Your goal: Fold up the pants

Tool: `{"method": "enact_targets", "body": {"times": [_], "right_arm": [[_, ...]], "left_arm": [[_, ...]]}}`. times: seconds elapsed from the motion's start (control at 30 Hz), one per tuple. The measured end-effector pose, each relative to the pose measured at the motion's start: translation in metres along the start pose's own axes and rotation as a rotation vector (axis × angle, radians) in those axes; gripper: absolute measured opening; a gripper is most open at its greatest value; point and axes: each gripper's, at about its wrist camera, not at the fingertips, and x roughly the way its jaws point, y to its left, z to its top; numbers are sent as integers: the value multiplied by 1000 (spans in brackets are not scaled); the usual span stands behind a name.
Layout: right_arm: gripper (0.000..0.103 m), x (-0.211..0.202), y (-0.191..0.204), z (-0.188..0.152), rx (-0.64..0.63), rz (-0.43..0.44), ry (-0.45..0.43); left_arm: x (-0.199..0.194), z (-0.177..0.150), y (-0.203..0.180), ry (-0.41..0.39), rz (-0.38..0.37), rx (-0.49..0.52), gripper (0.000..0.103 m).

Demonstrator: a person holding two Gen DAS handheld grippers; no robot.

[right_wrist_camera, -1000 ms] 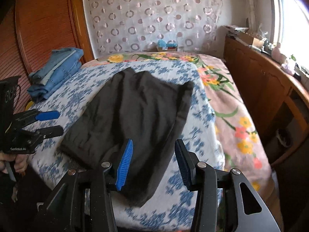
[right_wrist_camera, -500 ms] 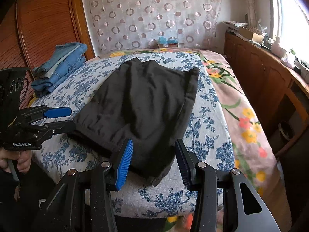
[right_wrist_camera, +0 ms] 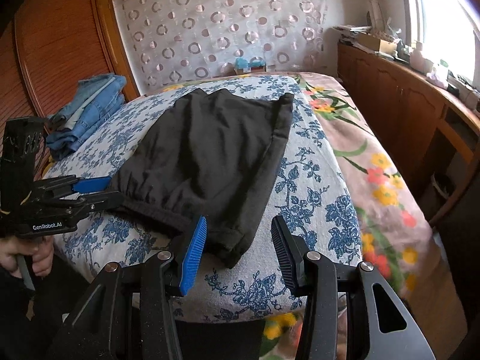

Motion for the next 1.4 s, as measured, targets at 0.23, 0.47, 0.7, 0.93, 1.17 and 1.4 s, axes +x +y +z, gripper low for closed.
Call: {"method": "enact_targets", "body": {"times": [0.23, 0.47, 0.7, 0.93, 1.17, 1.4], "right_arm": [[9, 0, 4, 4, -19, 14, -13], [8, -3, 11, 4, -36, 18, -32], [34, 3, 14, 0, -21, -56, -22], [36, 15, 14, -1, 4, -68, 10], [36, 17, 13, 0, 19, -56, 8], [10, 21, 12, 0, 23, 6, 10]], "left_arm": [[-13, 1, -2, -45, -11, 1, 16], [-13, 1, 2, -26, -9, -7, 16], [-8, 0, 3, -9, -2, -18, 16], [-4, -3, 5, -3, -1, -26, 18], [-2, -2, 6, -7, -1, -43, 23], [3, 2, 4, -14, 2, -34, 29]]}}
